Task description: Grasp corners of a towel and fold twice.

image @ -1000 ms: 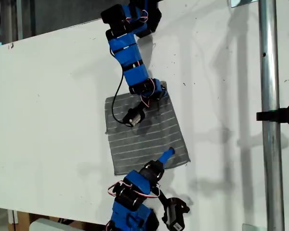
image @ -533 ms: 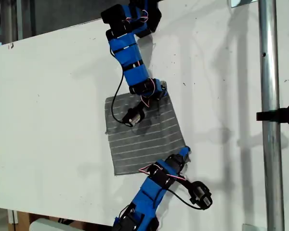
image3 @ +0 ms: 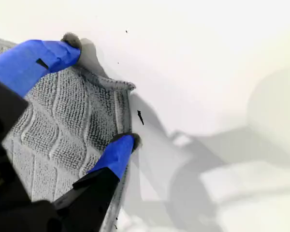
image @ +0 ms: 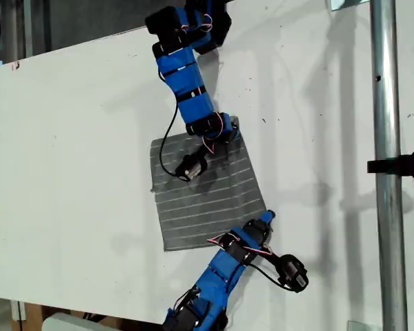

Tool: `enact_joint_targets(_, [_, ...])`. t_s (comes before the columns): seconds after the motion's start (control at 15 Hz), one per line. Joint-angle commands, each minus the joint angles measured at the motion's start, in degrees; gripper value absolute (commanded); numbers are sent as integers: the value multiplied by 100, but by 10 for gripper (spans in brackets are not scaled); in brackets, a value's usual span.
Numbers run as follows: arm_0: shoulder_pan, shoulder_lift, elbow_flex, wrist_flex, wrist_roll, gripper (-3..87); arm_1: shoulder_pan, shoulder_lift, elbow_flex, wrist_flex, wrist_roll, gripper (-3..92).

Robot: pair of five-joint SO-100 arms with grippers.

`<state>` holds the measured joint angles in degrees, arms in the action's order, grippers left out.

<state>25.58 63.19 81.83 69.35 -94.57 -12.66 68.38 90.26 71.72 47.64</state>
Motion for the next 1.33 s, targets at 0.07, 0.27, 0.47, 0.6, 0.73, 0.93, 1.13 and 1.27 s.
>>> enact_joint_targets(0.07, [-62, 255, -1371, 1345, 44, 319, -62, 9, -132, -35, 62, -2])
enact_joint_targets(0.27, [-132, 510, -1898, 1986, 105, 321, 9, 9, -158, -62, 18, -2])
enact_joint_targets(0.47, [-396, 466, -984, 1090, 281, 315, -9, 9, -158, -62, 18, -2])
enact_joint_targets(0.6, [-536, 475, -220, 220, 343, 300, -70, 18, -158, -18, 62, -2])
enact_joint_targets(0.73, [-589, 334, 404, -589, 193, 282, -105, 18, -141, 0, 88, -2])
enact_joint_targets(0.93, [-466, 343, 1230, -1600, 18, 61, -123, 18, -97, 0, 114, -2])
enact_joint_targets(1.13, [-334, 598, 1459, -1863, -141, -26, -70, 18, -114, 0, 114, -2])
enact_joint_targets(1.27, [-325, 773, 1503, -1863, -123, -27, 0, 26, -114, 26, 193, -2])
